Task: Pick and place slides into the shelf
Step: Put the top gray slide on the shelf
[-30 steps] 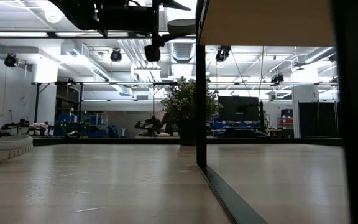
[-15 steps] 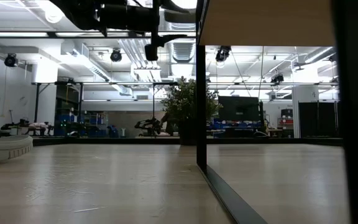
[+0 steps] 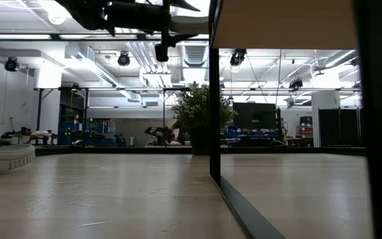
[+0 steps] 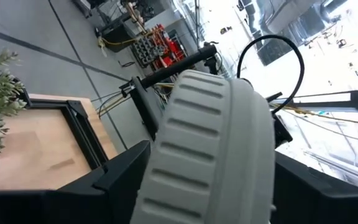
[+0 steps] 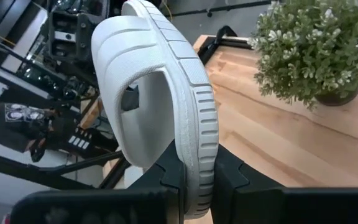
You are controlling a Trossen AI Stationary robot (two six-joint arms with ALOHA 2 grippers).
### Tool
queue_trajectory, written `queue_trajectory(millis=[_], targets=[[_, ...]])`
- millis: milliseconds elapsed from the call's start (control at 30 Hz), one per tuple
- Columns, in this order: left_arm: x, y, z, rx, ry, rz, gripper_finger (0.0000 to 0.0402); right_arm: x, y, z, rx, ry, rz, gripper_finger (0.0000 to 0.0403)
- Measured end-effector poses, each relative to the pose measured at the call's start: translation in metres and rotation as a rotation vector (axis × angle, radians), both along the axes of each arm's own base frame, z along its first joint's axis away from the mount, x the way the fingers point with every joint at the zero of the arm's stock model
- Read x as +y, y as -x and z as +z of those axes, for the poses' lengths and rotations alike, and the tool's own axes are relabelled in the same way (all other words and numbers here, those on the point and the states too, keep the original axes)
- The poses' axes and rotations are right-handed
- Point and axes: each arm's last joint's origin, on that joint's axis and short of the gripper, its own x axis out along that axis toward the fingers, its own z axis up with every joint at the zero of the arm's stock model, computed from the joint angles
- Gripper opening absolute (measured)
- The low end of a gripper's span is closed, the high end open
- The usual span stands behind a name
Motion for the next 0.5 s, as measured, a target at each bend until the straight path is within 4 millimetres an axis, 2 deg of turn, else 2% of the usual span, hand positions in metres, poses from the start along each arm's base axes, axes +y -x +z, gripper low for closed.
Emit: queue_trajectory(millis=[500], targets=[[-0.006, -0.0017, 0.0002, -0.007, 0.003, -0.023, 0.0249, -0.0008, -0.0003, 0.0054, -0.048, 0.033, -0.026, 0.0029]])
